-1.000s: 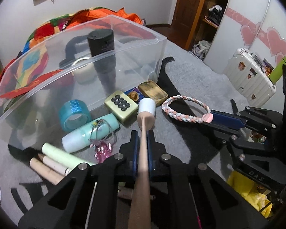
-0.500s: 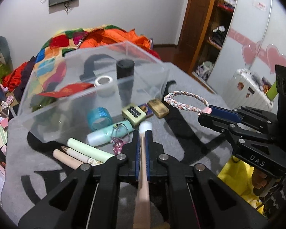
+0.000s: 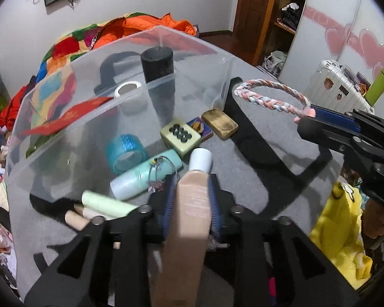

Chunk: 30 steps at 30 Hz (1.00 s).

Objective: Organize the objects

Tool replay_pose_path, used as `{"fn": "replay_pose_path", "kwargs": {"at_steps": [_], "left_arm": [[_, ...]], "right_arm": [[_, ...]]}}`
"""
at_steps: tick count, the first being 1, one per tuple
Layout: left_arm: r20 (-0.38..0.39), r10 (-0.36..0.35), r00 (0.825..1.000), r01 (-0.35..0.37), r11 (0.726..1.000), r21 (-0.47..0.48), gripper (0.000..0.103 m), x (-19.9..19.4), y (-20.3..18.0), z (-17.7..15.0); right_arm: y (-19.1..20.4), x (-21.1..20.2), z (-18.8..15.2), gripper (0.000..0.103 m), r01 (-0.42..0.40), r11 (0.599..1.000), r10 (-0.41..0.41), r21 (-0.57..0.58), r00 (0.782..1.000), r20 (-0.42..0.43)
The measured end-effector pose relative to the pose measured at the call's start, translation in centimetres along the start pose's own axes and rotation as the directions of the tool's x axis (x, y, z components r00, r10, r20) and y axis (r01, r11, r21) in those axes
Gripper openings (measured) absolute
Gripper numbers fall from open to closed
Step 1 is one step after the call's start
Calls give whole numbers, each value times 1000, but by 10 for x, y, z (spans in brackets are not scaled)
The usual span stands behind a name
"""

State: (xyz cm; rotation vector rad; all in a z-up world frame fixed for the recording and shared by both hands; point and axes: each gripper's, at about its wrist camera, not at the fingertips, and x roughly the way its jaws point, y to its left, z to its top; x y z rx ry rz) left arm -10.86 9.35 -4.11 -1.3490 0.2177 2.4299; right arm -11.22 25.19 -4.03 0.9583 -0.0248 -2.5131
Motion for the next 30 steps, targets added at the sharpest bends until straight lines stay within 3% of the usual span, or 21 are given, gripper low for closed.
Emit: {"fn": "replay_pose_path", "kwargs": {"at_steps": [7,19,30], "left_arm": [[-64,-34,997,36,999,27,33,20,-10,4],[83,-28,996,29,999,-15,32,-14,-7,-2],[220,45,974,-25,995,-93,32,-68,28,2]], "right_arm": [[-6,4,2,20,-10,1000,10,19,1000,5],[6,-2,28,20,-42,999,42,-1,996,75],[24,6,52,20,-51,998,53,-20,993,107]]}}
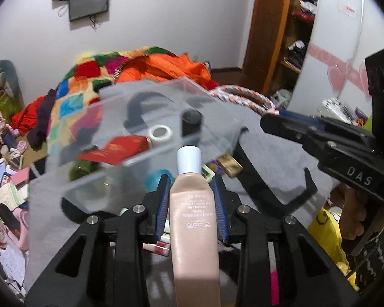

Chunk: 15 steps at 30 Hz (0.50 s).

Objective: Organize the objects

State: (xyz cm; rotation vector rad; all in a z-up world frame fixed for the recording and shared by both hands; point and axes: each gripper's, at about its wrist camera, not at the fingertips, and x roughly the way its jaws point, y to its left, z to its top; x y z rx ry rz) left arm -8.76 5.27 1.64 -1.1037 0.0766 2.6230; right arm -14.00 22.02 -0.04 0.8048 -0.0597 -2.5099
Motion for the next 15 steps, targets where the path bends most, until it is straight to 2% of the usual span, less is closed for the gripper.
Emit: {"fn": "replay_pose_path", "kwargs": {"at_steps": [10,15], "left_arm": [[67,58,996,-53,996,-65,33,-17,34,19],[73,51,996,-43,994,-99,32,-11,50,32]], "right_arm": [[6,13,17,20,4,1000,-4,-14,1000,13],[7,22,25,20,9,1000,-9,-16,1000,14]]}}
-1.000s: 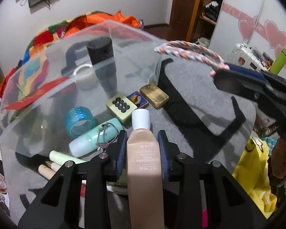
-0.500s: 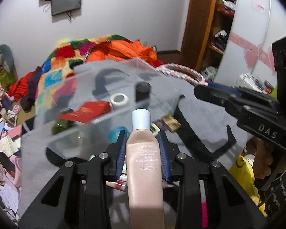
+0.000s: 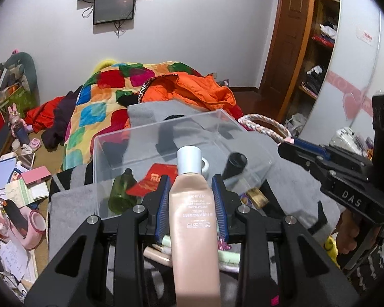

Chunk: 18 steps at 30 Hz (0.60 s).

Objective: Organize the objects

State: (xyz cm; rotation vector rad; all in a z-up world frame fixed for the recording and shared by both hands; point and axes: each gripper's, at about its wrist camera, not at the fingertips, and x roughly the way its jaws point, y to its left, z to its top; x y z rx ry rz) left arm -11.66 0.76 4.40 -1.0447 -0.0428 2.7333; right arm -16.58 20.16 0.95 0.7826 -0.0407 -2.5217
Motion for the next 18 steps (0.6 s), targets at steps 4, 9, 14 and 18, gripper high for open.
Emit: {"fn": "replay_pose_path", "kwargs": {"at_steps": [4,9,14,18], "left_arm": [[-16,-5,1000,5,999,-32,32,13,9,9],[-43,-2,999,-1,999,-49,32,30,15,15],[-76,-8,997,3,999,-54,32,48,12,15],[-103,-17,995,11,999,-53,32,63,9,17]], "right_arm": [[-2,9,4,20,4,1000,-4,4,1000,-8],[-6,19,4,20,15,1000,-15,17,1000,-26],[-10,31,-1,20,27,999,-26,23,998,-58],[-15,39,-5,20,31,999,-29,31,996,-84]]}}
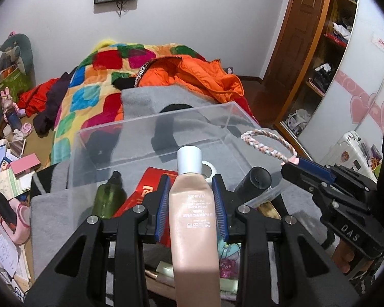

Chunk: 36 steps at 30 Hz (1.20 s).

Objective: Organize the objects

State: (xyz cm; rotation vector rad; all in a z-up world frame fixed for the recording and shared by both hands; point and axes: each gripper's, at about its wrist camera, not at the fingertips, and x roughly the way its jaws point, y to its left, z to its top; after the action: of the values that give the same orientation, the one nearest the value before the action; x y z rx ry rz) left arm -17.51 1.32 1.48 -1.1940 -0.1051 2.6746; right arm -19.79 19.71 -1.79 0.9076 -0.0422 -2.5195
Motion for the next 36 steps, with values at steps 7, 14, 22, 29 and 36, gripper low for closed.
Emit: {"fn": "replay_pose_path", "kwargs": {"at_steps": [7,14,22,29,36], "left_arm": [[-44,-19,999,18,1000,-19,32,19,0,4],[-61,-14,998,14,1000,-8,33,26,-3,3],[-55,-15,998,15,1000,3,32,23,-9,5],[-1,9,1000,-9,999,32,33,-1,-14,7],[26,7,1000,-8,999,34,33,-23,-12,-1]], "right_arm": [[-1,8,-5,20,-11,1000,11,-2,1000,-24],[3,10,-6,20,3,1000,-4,-23,1000,-29],[4,6,-7,20,4,1000,-5,-20,999,-34],[4,-1,-8,20,3,1000,-4,-18,999,-31],[4,-12,-13,20,16,999,-17,-33,1000,-23]]}}
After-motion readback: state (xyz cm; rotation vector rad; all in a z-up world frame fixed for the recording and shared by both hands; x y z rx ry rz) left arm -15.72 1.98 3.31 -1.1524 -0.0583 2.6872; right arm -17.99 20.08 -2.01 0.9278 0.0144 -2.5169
